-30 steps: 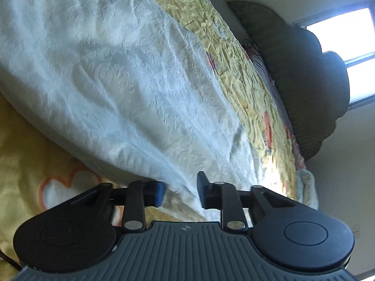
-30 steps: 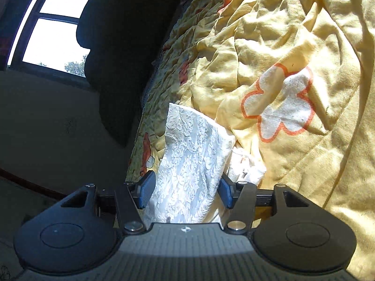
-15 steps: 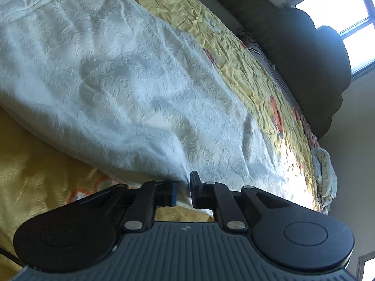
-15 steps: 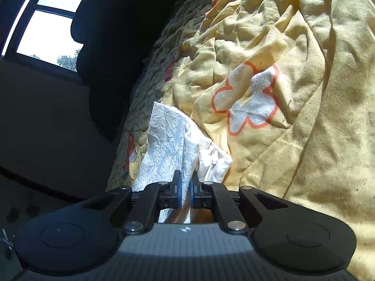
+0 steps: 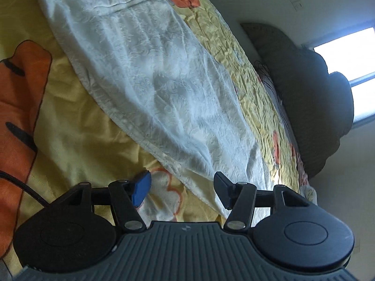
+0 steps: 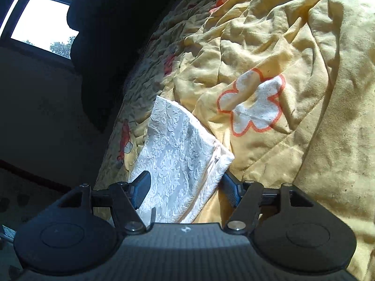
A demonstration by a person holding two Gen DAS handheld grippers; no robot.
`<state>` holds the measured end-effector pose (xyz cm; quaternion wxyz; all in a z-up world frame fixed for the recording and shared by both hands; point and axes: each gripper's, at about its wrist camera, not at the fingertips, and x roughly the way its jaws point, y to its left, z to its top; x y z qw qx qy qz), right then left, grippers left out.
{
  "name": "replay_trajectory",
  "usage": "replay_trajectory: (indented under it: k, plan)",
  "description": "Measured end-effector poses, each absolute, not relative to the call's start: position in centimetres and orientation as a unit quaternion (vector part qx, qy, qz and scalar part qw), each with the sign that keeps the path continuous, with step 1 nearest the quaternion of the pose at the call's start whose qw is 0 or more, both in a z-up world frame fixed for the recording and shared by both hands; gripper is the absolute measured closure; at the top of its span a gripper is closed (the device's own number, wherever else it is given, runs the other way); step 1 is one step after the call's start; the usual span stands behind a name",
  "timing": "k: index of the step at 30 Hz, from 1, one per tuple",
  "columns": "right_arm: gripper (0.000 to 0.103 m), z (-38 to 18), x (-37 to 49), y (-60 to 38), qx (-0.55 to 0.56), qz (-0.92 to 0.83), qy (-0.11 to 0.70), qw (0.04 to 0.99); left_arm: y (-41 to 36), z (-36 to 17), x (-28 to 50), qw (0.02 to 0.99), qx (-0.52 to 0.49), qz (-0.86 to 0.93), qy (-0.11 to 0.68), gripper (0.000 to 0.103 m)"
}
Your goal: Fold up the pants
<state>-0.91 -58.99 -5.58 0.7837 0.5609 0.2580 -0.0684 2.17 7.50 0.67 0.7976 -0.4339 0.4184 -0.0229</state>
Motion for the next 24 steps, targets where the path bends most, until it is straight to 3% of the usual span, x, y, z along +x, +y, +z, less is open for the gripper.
replay_trajectory:
  k: [4, 5, 6, 7, 15, 20, 24]
  plan:
    - [0.039, -5.7, 0.5, -58.6, 0.554, -0.069, 0.245, 0.792, 8.4, 0.4, 2.0, 0.78, -0.473, -0.011, 0.409, 0.038]
    - [0.056, -5.6, 0.5, -58.5, 0.551, -0.075, 0.243, 0.795, 8.7, 0.2, 2.0, 0.774, -0.485, -0.011, 0.407, 0.038]
    - [0.08, -5.5, 0.3, -58.4, 0.547, -0.089, 0.241, 0.797, 9.0, 0.0, 1.9, 0.769, -0.496, -0.009, 0.404, 0.038]
    - [0.092, -5.5, 0.2, -58.6, 0.548, -0.096, 0.237, 0.796, 9.3, -0.1, 2.0, 0.763, -0.507, -0.006, 0.401, 0.038]
    - [0.092, -1.2, -0.4, -60.0, 0.553, -0.041, 0.159, 0.817, 10.4, 0.4, 2.3, 0.77, -0.509, 0.021, 0.383, 0.032]
    - [0.092, -6.6, 0.5, -60.9, 0.572, -0.079, 0.225, 0.785, 13.0, 0.4, 2.7, 0.772, -0.528, 0.053, 0.35, 0.032]
    - [0.092, -7.9, -0.1, -61.1, 0.593, -0.076, 0.217, 0.771, 15.8, 1.4, 2.3, 0.79, -0.512, 0.113, 0.317, 0.032]
